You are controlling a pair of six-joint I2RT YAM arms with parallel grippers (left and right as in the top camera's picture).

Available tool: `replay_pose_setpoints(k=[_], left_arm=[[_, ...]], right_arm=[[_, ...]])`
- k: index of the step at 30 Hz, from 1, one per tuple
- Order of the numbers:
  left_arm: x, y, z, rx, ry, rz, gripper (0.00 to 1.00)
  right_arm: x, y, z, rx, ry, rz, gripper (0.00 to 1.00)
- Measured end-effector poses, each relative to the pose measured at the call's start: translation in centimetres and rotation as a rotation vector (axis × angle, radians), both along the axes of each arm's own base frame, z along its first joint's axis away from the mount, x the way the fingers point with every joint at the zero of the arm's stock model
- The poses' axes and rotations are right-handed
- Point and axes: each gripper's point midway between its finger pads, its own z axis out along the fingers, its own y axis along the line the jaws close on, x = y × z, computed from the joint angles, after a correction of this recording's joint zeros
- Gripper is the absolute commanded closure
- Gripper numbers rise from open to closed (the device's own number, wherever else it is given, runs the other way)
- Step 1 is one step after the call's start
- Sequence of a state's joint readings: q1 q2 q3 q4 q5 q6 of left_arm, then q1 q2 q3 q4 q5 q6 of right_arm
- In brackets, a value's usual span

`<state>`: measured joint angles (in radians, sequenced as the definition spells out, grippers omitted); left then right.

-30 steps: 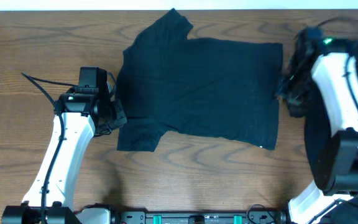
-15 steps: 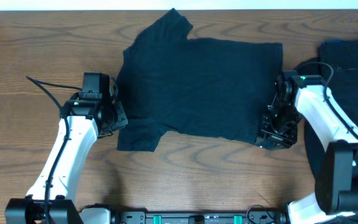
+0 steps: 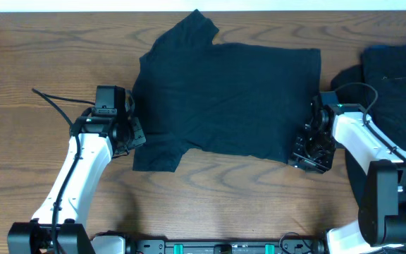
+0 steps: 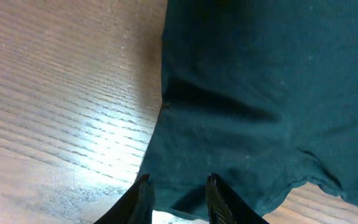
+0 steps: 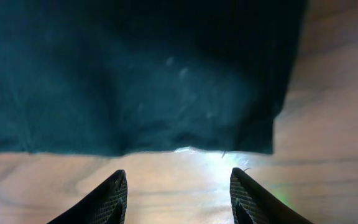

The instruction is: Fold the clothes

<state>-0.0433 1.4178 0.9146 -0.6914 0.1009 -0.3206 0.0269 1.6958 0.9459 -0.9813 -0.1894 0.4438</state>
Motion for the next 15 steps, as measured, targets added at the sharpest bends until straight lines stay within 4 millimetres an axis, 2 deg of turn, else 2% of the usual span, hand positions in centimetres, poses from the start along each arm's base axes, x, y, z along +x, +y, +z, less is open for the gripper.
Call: replay_pose_setpoints(k=[7,15], left_arm=[[0.0,0.0,0.0,0.0,-0.001,0.0,0.7],[0.0,0.0,0.0,0.0,-0.001,0.0,0.69]], right_arm=[[1.2,-1.5,-0.2,-0.031,-0.043,-0.051,0.48],[1.7,-1.7,-0.3,-0.036,-0.059,-0.079,0.51]])
